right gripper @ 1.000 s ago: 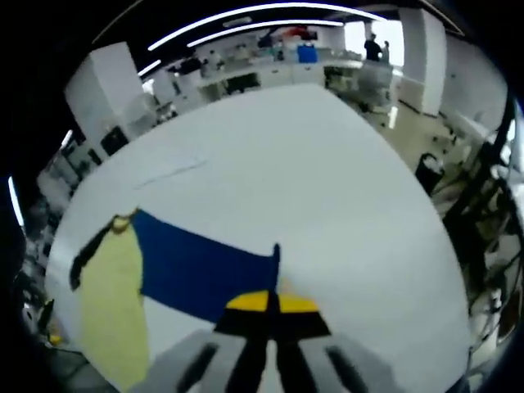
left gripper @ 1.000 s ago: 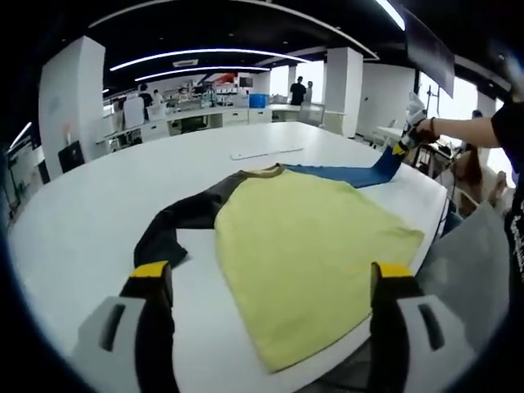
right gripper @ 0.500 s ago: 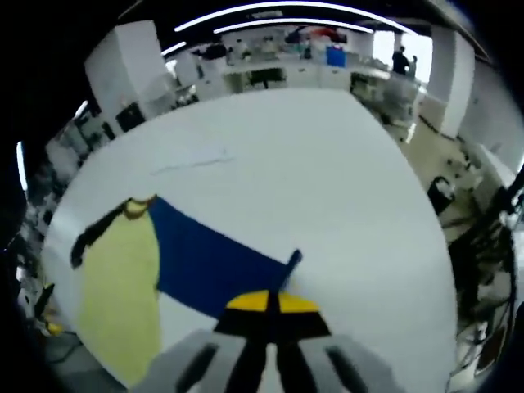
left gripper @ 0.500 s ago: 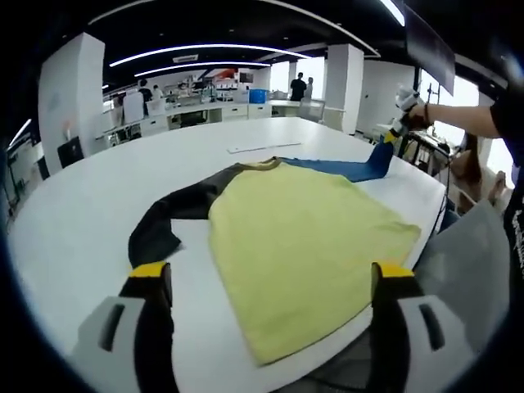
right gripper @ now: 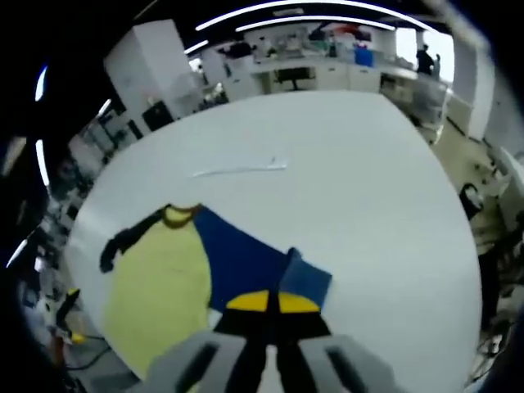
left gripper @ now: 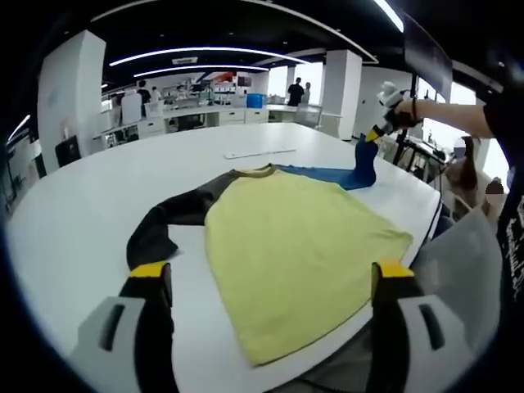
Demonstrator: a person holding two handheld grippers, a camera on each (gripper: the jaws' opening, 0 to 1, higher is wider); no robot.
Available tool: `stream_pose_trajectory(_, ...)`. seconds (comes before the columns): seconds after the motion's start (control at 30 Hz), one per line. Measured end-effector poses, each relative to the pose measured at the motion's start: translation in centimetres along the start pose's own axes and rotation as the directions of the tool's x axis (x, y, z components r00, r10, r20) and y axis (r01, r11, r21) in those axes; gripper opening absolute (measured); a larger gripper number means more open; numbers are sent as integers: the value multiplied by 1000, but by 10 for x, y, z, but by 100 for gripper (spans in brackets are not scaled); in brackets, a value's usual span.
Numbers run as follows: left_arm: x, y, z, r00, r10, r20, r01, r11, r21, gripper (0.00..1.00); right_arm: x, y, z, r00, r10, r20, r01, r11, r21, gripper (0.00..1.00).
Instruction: Fold the garment on the visible template until the final outline fits inside the template.
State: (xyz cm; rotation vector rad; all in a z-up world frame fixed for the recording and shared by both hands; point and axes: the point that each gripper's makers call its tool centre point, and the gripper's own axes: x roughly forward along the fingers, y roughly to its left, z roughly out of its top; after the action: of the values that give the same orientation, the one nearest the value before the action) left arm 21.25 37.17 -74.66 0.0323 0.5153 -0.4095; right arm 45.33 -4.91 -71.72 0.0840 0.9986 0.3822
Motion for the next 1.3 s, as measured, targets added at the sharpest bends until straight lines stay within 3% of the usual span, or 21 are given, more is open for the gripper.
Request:
stream_pose_trajectory(0.67,-3,-29,-6,999,-26,-21,26,1000,11,99,23,69,18,995,35,-91,-48,987,-153,0)
stream_pose_trajectory(1.3,0,-41,-5,997,-63,-35,64,998,15,98,49,129,30,988,84,-131,-106,980,-167,0)
